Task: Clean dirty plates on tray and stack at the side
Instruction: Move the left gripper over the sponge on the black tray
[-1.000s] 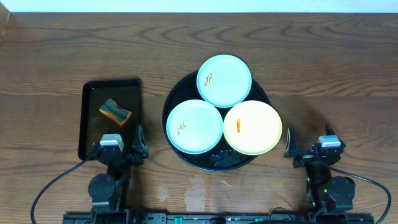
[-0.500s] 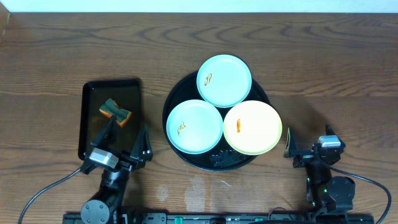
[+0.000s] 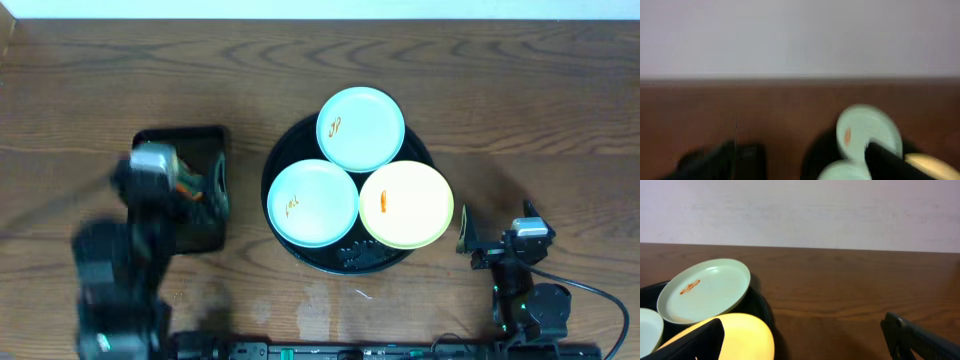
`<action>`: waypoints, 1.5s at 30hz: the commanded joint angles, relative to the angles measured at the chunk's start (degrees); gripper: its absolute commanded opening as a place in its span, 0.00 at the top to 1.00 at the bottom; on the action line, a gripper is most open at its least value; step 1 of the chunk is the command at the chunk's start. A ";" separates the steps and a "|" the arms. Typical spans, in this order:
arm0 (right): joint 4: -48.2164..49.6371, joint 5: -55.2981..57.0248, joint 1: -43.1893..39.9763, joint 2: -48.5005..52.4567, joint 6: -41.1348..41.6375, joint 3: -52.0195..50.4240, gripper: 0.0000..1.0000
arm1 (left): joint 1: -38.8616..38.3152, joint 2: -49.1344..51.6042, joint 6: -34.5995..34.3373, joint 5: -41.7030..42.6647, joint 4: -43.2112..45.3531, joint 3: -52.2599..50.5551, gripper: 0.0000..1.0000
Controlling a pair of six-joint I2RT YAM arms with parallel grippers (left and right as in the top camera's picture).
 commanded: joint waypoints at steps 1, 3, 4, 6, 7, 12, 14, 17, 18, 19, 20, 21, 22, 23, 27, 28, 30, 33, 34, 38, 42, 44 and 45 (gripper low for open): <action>-0.17 0.11 -0.31 -0.31 -0.44 -0.09 0.01 | -0.17 14.60 4.92 -2.89 -12.90 16.02 0.18; -0.17 0.13 -0.31 -0.31 -0.42 -0.09 0.01 | -0.17 23.78 4.24 -1.29 -23.06 25.33 0.18; -0.17 0.11 -0.31 -0.31 -0.42 -0.09 0.01 | -0.17 25.70 4.24 0.15 -25.38 27.04 0.18; -0.17 0.11 -0.31 -0.31 -0.44 -0.09 0.01 | -0.11 29.03 4.44 0.44 -26.29 28.83 0.18; -0.17 0.11 -0.31 -0.31 -0.44 -0.09 0.01 | 0.15 30.03 3.74 0.11 -25.88 29.18 0.18; -0.17 0.11 -0.31 -0.31 -0.42 -0.09 0.01 | 5.75 36.15 -13.38 -7.41 -29.27 33.31 0.18; -0.17 0.11 -0.31 -0.31 -0.42 -0.09 0.01 | 8.50 39.43 -14.49 -7.45 -33.81 35.76 0.18; -0.17 0.11 -0.31 -0.31 -0.42 -0.09 0.01 | 11.61 44.04 -16.22 -6.84 -37.42 37.07 0.18; -0.17 0.11 -0.31 -0.31 -0.42 -0.09 0.01 | 12.09 45.16 -16.55 -6.05 -37.46 37.07 0.18; -0.17 0.11 -0.31 -0.31 -0.44 -0.09 0.01 | 12.39 46.34 -16.52 -4.22 -37.59 37.05 0.18; -0.17 0.11 -0.31 -0.31 -0.42 -0.09 0.01 | 12.44 47.19 -16.52 -2.27 -37.99 37.03 0.18; -0.17 0.11 -0.31 -0.31 -0.44 -0.09 0.01 | 12.44 48.04 -16.52 -0.22 -38.45 36.98 0.18; -0.20 0.11 -0.31 -0.31 -0.44 -0.09 0.01 | 12.41 48.87 -16.52 1.77 -38.88 36.98 0.18; -0.20 0.11 -0.31 -0.31 -0.44 -0.09 0.01 | 12.37 49.68 -16.52 3.65 -39.21 36.98 0.17; -0.17 0.11 -0.31 -0.31 -0.44 -0.09 0.01 | 12.37 51.74 -16.48 7.19 -39.21 36.98 0.18; -0.17 0.11 -0.31 -0.31 -0.44 -0.09 0.01 | 12.37 51.95 -16.50 6.62 -39.12 36.98 0.18; -0.17 0.11 -0.31 -0.31 -0.42 -0.09 0.01 | 12.39 52.26 -19.30 2.69 -37.90 36.98 0.17; -0.17 0.11 -0.31 -0.31 -0.44 -0.09 0.01 | 12.37 52.83 -51.23 -20.63 -44.76 36.96 0.18; -0.17 0.11 -0.31 -0.31 -0.44 -0.09 0.01 | 12.35 53.11 -59.21 -23.69 -47.06 36.61 0.18; -0.17 0.11 -0.31 -0.31 -0.44 -0.09 0.01 | 11.76 53.62 -63.63 -23.47 -45.94 34.47 0.18; -0.17 0.11 -0.31 -0.31 -0.42 -0.09 0.01 | 11.41 53.88 -62.07 -22.88 -45.66 34.34 0.19; -0.17 0.11 -0.31 -0.31 -0.44 -0.09 0.01 | 11.39 53.92 -56.33 -19.96 -43.19 34.29 0.20; -0.17 0.11 -0.31 -0.31 -0.42 -0.09 0.01 | 11.21 53.99 -52.00 -18.12 -41.22 34.10 0.20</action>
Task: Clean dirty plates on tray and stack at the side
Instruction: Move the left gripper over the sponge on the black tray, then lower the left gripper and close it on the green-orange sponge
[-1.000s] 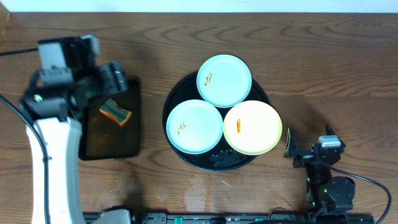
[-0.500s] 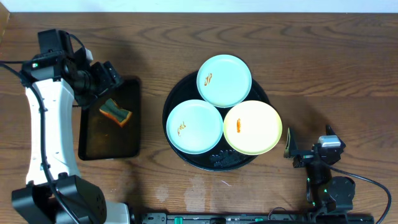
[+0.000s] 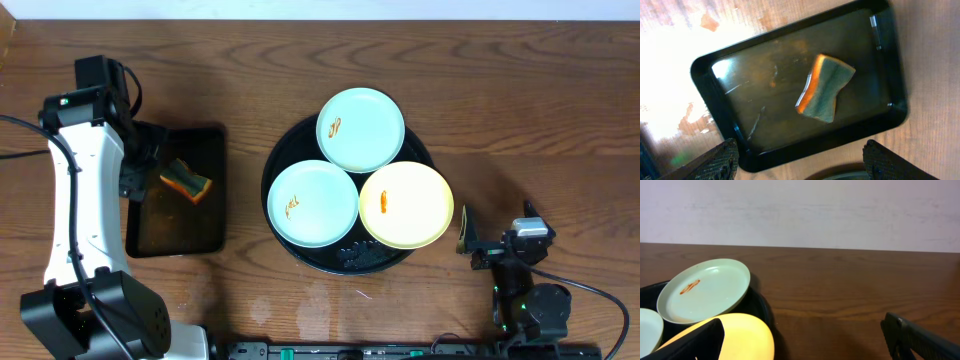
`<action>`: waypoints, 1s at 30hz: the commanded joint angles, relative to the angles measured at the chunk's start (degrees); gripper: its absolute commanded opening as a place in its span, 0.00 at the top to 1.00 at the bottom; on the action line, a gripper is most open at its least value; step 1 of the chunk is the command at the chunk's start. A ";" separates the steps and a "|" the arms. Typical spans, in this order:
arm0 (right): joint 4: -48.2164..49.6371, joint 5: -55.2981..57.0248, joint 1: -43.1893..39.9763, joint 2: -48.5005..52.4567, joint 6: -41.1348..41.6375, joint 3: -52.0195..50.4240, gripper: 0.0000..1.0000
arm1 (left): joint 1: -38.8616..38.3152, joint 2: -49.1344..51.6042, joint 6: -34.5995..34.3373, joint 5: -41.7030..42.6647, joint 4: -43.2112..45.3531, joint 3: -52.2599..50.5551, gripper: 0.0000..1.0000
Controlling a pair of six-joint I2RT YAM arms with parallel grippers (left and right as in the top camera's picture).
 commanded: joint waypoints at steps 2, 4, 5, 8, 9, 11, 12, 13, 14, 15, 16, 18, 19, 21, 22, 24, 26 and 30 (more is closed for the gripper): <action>-0.20 0.11 -0.31 -0.31 -0.42 -0.09 0.01 | -0.94 0.85 11.08 3.69 5.57 -1.29 0.19; -0.20 0.11 -0.31 -0.31 -0.44 -0.09 0.01 | -1.42 1.55 11.34 3.58 5.70 -1.38 0.19; -0.20 0.11 -0.31 -0.31 -0.44 -0.09 0.01 | -1.53 2.21 11.34 3.69 5.64 -1.38 0.19; -0.20 0.11 -0.31 -0.31 -0.44 -0.09 0.01 | -1.64 5.29 11.37 3.72 4.98 -1.40 0.19; -0.20 0.11 -0.31 -0.31 -0.42 -0.09 0.01 | -1.64 6.32 11.37 3.72 4.85 -1.44 0.19; -0.20 0.11 -0.31 -0.31 -0.42 -0.09 0.01 | -1.62 9.07 11.39 3.72 4.46 -1.44 0.19; -0.20 0.11 -0.31 -0.31 -0.42 -0.09 0.01 | -1.62 10.54 11.37 3.74 4.24 -1.44 0.19; -0.20 0.11 -0.31 -0.31 -0.44 -0.09 0.01 | -1.62 11.80 11.37 3.76 4.15 -1.44 0.19; -0.20 0.11 -0.31 -0.31 -0.42 -0.09 0.01 | -1.62 13.33 11.39 3.76 3.96 -1.44 0.19; -0.20 0.11 -0.31 -0.31 -0.44 -0.09 0.01 | -1.62 14.43 11.37 3.78 3.78 -1.44 0.19; -0.20 0.11 -0.31 -0.31 -0.42 -0.09 0.01 | -1.62 15.76 11.41 3.93 3.80 -1.44 0.19; -0.20 0.11 -0.31 -0.31 -0.44 -0.09 0.01 | -1.62 17.73 12.24 4.28 4.26 -1.44 0.20; -0.20 0.11 -0.31 -0.31 -0.42 -0.09 0.01 | -1.62 19.26 14.80 5.60 5.31 -1.42 0.20; -0.20 0.11 -0.31 -0.31 -0.42 -0.09 0.01 | -1.62 20.90 18.53 8.11 6.71 -1.42 0.21; -0.20 0.11 -0.31 -0.31 -0.44 -0.09 0.01 | -1.62 22.10 20.15 9.57 7.34 -1.44 0.21; -0.20 0.11 -0.31 -0.31 -0.42 -0.09 0.01 | -1.62 23.63 20.33 9.90 7.54 -1.44 0.21; -0.20 0.11 -0.31 -0.31 -0.44 -0.09 0.01 | -1.62 25.31 20.33 9.92 7.63 -1.44 0.20; -0.20 0.11 -0.31 -0.31 -0.44 -0.09 0.01 | -1.62 27.65 20.37 9.88 7.48 -1.44 0.21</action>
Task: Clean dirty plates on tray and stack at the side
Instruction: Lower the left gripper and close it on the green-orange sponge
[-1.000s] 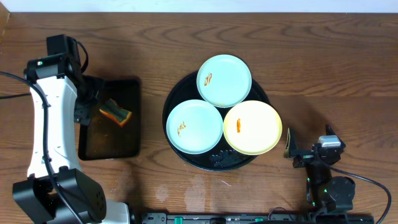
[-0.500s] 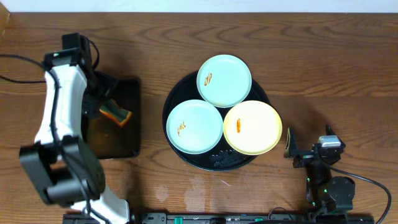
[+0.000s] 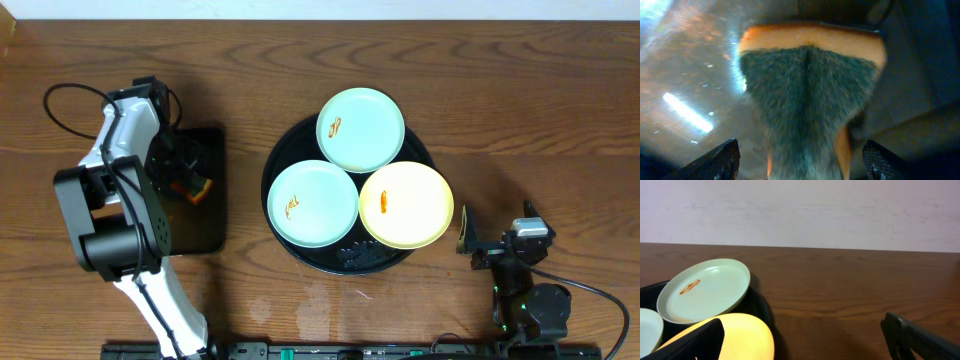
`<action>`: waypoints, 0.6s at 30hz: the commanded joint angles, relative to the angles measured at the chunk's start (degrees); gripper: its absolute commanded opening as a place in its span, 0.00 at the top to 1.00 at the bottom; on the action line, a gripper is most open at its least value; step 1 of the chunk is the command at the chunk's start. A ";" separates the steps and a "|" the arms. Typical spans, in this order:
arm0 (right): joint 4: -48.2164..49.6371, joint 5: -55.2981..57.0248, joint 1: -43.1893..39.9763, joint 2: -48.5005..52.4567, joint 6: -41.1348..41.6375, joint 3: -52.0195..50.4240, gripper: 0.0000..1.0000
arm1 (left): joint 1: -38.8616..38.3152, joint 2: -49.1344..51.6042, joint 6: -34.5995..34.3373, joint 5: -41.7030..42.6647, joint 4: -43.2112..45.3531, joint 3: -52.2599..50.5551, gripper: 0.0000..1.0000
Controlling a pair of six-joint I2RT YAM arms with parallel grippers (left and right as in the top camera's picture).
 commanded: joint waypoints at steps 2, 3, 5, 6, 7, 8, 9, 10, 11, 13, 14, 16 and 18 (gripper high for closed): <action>-0.20 0.11 -0.31 -0.31 -0.42 -0.09 0.01 | 0.00 2.25 2.05 0.63 0.37 -0.42 0.22; -0.20 0.11 -0.31 -0.31 -0.42 -0.09 0.01 | 0.04 2.36 2.67 0.63 0.76 -0.42 0.26; -0.20 0.11 -0.31 -0.31 -0.42 -0.09 0.01 | 0.09 2.43 4.11 0.63 1.66 -0.42 0.29; -0.20 0.11 -0.31 -0.31 -0.44 -0.09 0.01 | 0.11 2.43 4.98 0.61 2.16 -0.42 0.29; -0.20 0.11 -0.31 -0.31 -0.44 -0.09 0.01 | 0.11 2.43 5.51 0.59 2.56 -0.42 0.29; -0.20 0.11 -0.31 -0.31 -0.42 -0.09 0.01 | 0.11 2.43 5.53 0.44 2.75 -0.42 0.29; -0.20 0.11 -0.31 -0.31 -0.42 -0.09 0.01 | 0.11 2.43 5.53 0.44 2.91 -0.42 0.29; -0.20 0.11 -0.31 -0.31 -0.42 -0.09 0.01 | 0.11 2.43 5.57 0.39 2.84 -0.42 0.29; -0.20 0.11 -0.31 -0.31 -0.42 -0.09 0.01 | 0.09 2.45 5.55 -0.26 2.62 -0.42 0.29; -0.20 0.11 -0.31 -0.31 -0.42 -0.09 0.01 | 0.09 2.45 5.51 -3.04 2.47 -0.66 0.29; -0.20 0.11 -0.31 -0.31 -0.42 -0.09 0.01 | 0.11 2.45 5.51 -4.20 2.47 -0.81 0.29; -0.20 0.11 -0.31 -0.31 -0.42 -0.09 0.01 | 0.15 2.47 5.46 -4.52 2.71 -1.11 0.29; -0.22 0.11 -0.31 -0.31 -0.44 -0.09 0.01 | 0.15 2.51 5.01 -4.52 2.71 -1.16 0.29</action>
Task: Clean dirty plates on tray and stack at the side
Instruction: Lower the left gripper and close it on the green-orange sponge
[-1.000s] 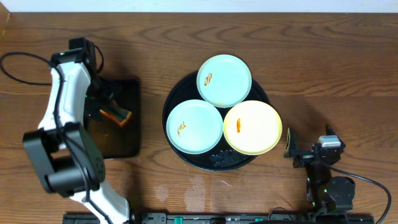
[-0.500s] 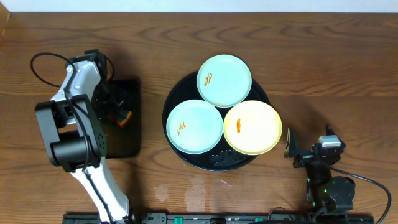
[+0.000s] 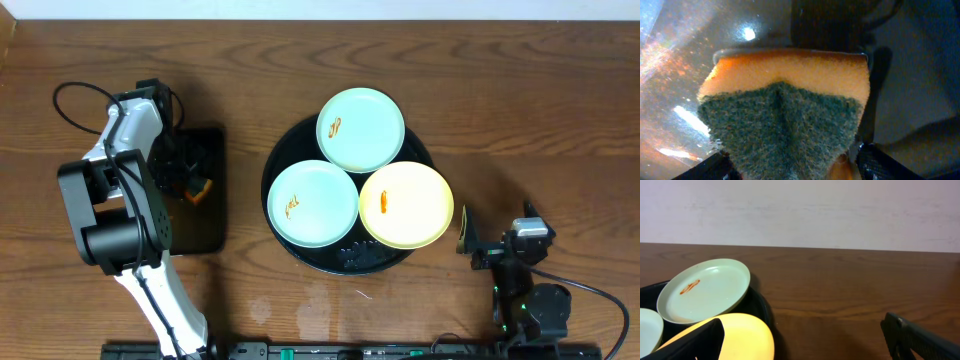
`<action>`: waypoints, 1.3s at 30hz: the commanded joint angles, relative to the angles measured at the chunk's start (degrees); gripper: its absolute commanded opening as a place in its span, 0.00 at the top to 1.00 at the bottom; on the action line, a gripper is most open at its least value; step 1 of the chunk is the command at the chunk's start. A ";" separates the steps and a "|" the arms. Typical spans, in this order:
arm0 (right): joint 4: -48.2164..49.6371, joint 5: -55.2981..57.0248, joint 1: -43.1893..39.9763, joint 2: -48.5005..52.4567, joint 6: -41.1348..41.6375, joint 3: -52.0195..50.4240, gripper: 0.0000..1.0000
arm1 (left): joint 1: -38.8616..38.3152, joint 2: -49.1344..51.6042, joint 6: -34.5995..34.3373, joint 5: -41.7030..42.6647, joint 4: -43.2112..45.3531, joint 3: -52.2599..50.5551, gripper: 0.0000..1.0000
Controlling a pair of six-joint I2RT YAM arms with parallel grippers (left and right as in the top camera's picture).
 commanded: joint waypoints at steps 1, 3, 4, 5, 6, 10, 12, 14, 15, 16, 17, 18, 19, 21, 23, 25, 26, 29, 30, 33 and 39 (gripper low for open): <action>-0.20 0.11 -0.31 -0.31 -0.42 -0.09 0.01 | 0.15 0.83 -0.24 -3.50 -0.09 -1.18 0.29; -0.20 0.11 -0.31 -0.31 -0.42 -0.09 0.01 | 0.15 0.83 -2.19 -3.48 -0.07 -1.36 0.29; -0.20 0.11 -0.31 -0.31 -0.42 -0.09 0.01 | 0.15 0.83 -3.19 -3.48 -0.04 -1.42 0.29; -0.20 0.11 -0.31 -0.31 -0.42 -0.09 0.01 | 0.15 0.85 -3.67 -3.48 0.13 -1.55 0.31; -0.20 0.11 -0.31 -0.31 -0.44 -0.09 0.01 | 0.15 0.85 -3.65 -3.45 0.28 -1.70 0.34; -0.20 0.11 -0.31 -0.31 -0.44 -0.09 0.01 | 0.15 0.85 -3.61 -3.50 0.63 -2.45 0.47; -0.20 0.11 -0.31 -0.31 -0.44 -0.09 0.01 | 0.15 0.85 -3.61 -4.00 0.96 -2.82 0.54; -0.20 0.11 -0.31 -0.31 -0.42 -0.09 0.01 | 0.15 0.85 -3.50 -4.61 0.90 -2.97 0.59; -0.20 0.11 -0.31 -0.31 -0.44 -0.09 0.01 | 0.15 0.85 -2.86 -4.57 0.85 -2.97 0.64; -0.20 0.11 -0.31 -0.31 -0.42 -0.09 0.01 | 0.15 0.83 -2.03 -4.57 0.72 -2.97 0.70; -0.20 0.11 -0.31 -0.31 -0.42 -0.09 0.01 | 0.15 0.83 -1.51 -4.57 0.50 -2.95 0.80; -0.20 0.11 -0.31 -0.31 -0.42 -0.09 0.01 | 0.15 0.83 -1.11 -4.52 0.46 -2.95 0.86; -0.20 0.11 -0.31 -0.31 -0.44 -0.09 0.01 | 0.15 0.74 -0.70 -4.46 0.28 -2.84 0.92; -0.20 0.11 -0.31 -0.31 -0.42 -0.09 0.01 | 0.15 0.31 0.76 -4.00 -0.37 -2.58 0.92; -0.20 0.11 -0.31 -0.31 -0.44 -0.09 0.01 | 0.15 -0.59 1.03 -3.93 -2.23 -1.64 0.93; -0.20 0.11 -0.31 -0.31 -0.44 -0.09 0.01 | 0.15 -2.05 2.19 -3.93 -3.76 -0.61 0.93; -0.20 0.11 -0.31 -0.31 -0.44 -0.09 0.01 | 0.15 -3.17 3.30 -3.91 -4.09 -0.26 0.93; -0.20 0.11 -0.31 -0.31 -0.42 -0.09 0.01 | 0.15 -7.21 4.61 -3.93 -4.33 -0.15 0.92; -0.20 0.11 -0.31 -0.31 -0.42 -0.09 0.01 | 0.15 -8.79 4.61 -3.93 -4.26 -0.15 0.92; -0.20 0.11 -0.31 -0.31 -0.44 -0.09 0.01 | 0.15 -12.85 4.61 -4.09 -3.54 -0.15 0.71; -0.20 0.11 -0.31 -0.31 -0.42 -0.09 0.01 | 0.13 -12.15 4.59 -4.33 -1.44 -1.46 0.65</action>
